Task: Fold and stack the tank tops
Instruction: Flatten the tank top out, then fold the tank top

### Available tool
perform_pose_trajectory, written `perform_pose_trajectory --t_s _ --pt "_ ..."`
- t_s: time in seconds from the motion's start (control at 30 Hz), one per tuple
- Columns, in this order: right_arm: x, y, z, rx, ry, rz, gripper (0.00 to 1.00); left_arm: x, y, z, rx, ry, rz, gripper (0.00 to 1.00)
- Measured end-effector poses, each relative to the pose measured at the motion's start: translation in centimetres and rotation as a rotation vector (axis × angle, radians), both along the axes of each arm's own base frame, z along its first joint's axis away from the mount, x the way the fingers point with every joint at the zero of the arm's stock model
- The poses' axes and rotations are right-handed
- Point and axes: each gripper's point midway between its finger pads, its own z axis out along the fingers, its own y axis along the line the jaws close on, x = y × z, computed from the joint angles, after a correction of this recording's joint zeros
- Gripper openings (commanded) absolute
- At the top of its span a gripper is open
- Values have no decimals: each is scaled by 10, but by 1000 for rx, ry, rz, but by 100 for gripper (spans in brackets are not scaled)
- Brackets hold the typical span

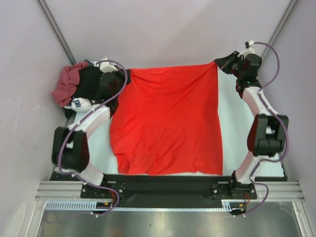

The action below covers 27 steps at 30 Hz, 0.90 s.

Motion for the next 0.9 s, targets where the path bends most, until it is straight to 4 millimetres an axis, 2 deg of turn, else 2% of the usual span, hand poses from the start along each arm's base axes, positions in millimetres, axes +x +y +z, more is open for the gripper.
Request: perform_pose_trajectory --t_s 0.03,0.13,0.27,0.33,0.43,0.57,0.67,0.8,0.9 --pt "11 0 -6 5 -3 0 0 12 0 -12 2 17 14 0" --pt "54 -2 -47 27 36 7 0 52 -4 -49 11 72 36 0" --pt "95 -11 -102 54 104 -4 0 106 -11 -95 23 132 45 0" --pt "111 -17 -127 67 133 -14 0 133 -15 -106 25 134 39 0" --pt "130 -28 -152 91 161 -30 0 164 -18 -125 45 164 34 0" --pt "144 -35 -176 127 187 -30 0 169 -14 -141 67 207 42 0" --pt "145 -33 -187 145 207 -18 0 167 -10 -143 82 213 55 0" --pt "142 -23 -189 147 217 11 0 147 0 -154 105 249 77 0" --pt "140 -18 -191 149 224 24 0 131 8 -155 111 265 89 0"
